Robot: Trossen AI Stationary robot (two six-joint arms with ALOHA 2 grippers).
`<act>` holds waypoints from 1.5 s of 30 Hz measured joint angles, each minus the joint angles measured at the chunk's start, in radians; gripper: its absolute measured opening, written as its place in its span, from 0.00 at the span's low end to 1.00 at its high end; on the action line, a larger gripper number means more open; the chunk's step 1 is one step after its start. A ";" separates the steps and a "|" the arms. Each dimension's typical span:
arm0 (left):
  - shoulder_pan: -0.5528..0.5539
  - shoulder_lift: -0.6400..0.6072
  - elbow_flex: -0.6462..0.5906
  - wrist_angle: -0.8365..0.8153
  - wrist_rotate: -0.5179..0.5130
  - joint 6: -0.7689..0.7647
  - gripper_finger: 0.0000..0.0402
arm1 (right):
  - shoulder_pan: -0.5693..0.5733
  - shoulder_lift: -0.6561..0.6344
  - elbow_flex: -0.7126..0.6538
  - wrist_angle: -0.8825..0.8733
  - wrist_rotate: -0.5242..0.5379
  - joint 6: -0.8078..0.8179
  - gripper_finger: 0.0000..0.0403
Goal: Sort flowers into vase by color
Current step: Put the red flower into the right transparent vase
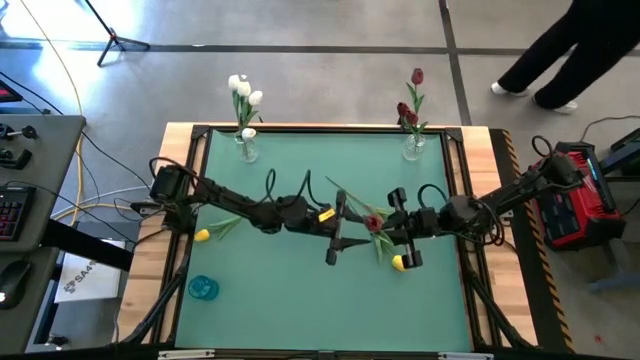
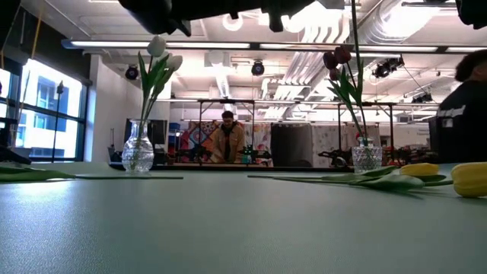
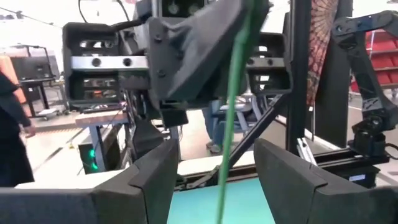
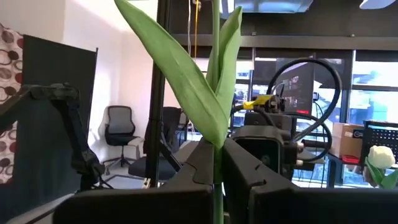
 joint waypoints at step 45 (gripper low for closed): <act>-0.002 0.104 0.090 -0.337 -0.029 -0.064 0.00 | -0.040 -0.005 0.000 -0.332 0.155 0.273 0.35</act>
